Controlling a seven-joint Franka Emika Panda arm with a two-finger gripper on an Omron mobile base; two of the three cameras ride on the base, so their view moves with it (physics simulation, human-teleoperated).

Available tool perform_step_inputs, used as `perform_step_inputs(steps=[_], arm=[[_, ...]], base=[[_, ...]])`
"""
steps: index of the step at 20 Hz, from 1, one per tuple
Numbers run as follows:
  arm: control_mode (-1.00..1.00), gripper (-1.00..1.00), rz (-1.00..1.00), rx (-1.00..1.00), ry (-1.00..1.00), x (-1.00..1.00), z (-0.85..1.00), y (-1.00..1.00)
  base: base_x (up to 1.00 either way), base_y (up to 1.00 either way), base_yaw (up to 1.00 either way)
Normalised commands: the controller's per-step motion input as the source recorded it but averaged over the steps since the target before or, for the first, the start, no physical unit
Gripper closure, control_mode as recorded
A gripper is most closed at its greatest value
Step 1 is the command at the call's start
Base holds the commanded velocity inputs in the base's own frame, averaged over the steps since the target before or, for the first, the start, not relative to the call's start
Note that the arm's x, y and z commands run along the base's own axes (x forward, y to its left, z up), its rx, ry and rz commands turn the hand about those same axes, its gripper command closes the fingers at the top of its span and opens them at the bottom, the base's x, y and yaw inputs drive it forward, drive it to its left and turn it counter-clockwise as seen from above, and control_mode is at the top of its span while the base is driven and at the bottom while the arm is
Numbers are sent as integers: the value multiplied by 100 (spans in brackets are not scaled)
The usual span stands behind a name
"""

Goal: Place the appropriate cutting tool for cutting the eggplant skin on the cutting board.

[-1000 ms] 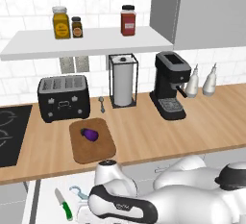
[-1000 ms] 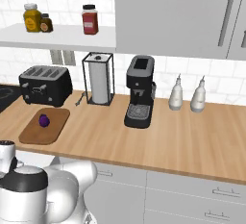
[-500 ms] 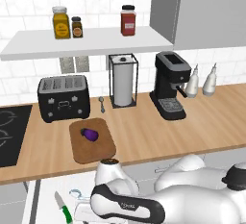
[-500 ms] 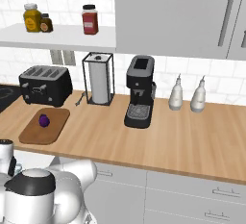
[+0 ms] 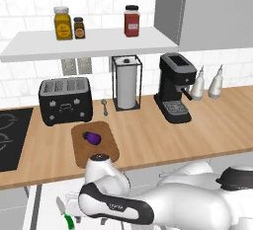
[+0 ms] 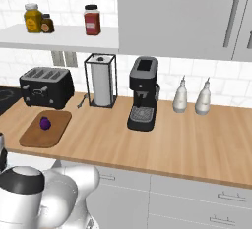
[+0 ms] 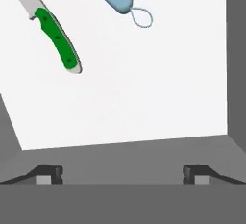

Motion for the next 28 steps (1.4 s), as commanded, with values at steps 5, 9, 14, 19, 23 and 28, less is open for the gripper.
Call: perform_step_inputs(steps=[5,9,14,19,23,28], arm=[[-100,-100,5,-19,-13,14,0,20],[-100,-100,9,-19,-19,0,-1,14],[-100,-100,10,-14,-12,0,2,-3],[-100,-100,8,-10,-3,17,0,-15],[-100,-100,10,-8,0,30,0,-10],[-100,-100,16,-5,0,12,-13,-2]], base=[[0,0,0],[0,0,0],[0,0,0],[0,0,0],[0,0,0],[0,0,0]])
